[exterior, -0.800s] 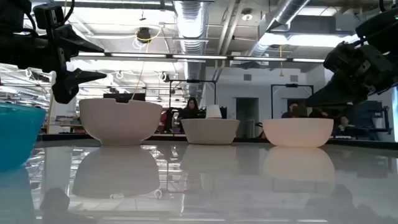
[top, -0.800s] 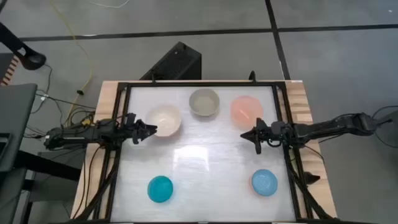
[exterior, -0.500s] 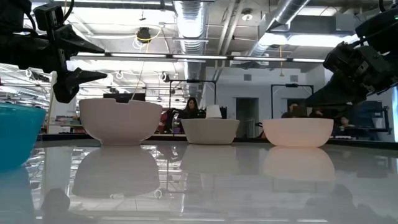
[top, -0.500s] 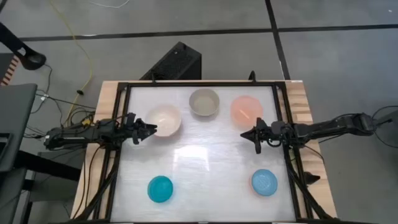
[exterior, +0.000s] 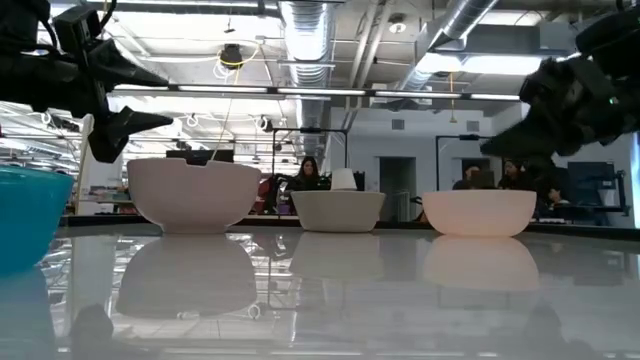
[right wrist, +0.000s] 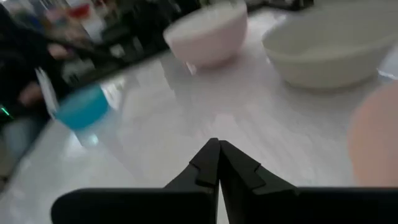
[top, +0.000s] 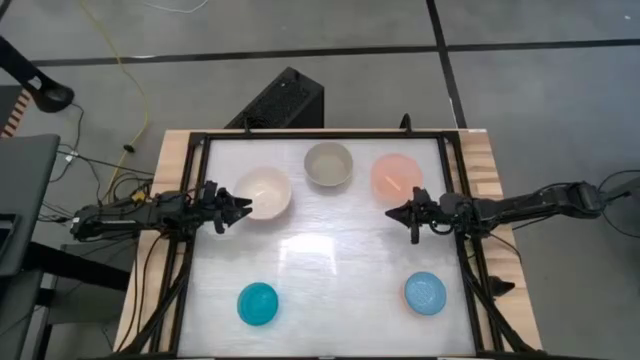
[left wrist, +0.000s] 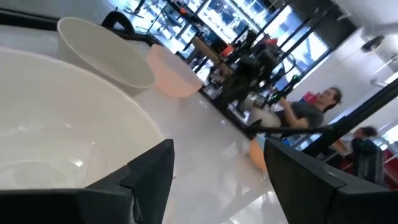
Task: Nest bowls inside each other
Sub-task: Stack the light orange bowl on top of the white bowl
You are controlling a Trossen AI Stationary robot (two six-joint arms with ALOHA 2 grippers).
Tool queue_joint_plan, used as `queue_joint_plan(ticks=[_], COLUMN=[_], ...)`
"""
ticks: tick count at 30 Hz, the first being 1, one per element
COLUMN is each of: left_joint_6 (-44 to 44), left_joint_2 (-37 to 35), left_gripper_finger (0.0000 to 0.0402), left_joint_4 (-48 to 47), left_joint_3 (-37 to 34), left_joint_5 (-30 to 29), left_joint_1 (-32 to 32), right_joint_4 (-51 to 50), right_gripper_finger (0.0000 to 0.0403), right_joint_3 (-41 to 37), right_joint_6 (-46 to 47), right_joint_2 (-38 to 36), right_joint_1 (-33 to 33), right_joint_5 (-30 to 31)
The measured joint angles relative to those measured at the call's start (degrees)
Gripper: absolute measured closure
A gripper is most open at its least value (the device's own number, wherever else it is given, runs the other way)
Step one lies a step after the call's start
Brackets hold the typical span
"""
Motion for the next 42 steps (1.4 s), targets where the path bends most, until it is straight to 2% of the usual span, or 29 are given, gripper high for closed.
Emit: queue_joint_plan(ticks=[6,10,13,19,24,27,30,34,38,42], left_joint_6=[7.4,12.7,15.9,20.4,24.8,26.4,25.4,23.3,22.7,21.2], left_joint_2=[0.9,4.7,10.4,24.6,31.7,33.1,33.4,33.4,33.4,33.4], left_gripper_finger=[0.0164,0.0164,0.0164,0.0164,0.0164,0.0164,0.0164,0.0164,0.0164,0.0164], left_joint_4=[0.5,0.2,-3.3,-16.6,-20.5,-20.4,-20.4,-20.5,-20.4,-20.4], left_joint_3=[4.8,8.8,12.7,24.0,29.5,30.5,30.7,30.7,30.7,30.7], left_joint_5=[0.0,-0.8,-2.4,-7.5,-8.4,-8.5,-8.4,-6.4,-5.8,-5.8], left_joint_1=[0.0,0.0,0.0,0.2,2.0,3.9,6.1,8.0,8.4,8.4], right_joint_4=[6.1,3.6,-0.3,-14.7,-26.1,-31.4,-37.9,-54.1,-65.3,-73.9], right_gripper_finger=[0.0364,0.0364,0.0364,0.0364,0.0364,0.0364,0.0364,0.0359,0.0332,0.0283], right_joint_3=[1.5,8.2,16.3,34.1,45.1,50.2,55.4,62.5,65.8,66.5], right_joint_6=[0.0,-1.2,-8.1,-21.0,-19.2,-14.3,-15.0,-10.9,-9.5,-2.8], right_joint_2=[0.0,1.5,4.8,14.3,22.9,28.2,32.4,37.3,41.2,44.1], right_joint_1=[1.4,2.0,2.0,-0.1,-4.4,-7.5,-10.3,-15.5,-22.4,-30.4], right_joint_5=[-0.2,-0.2,-0.2,3.0,2.6,2.6,3.2,9.1,8.9,8.5])
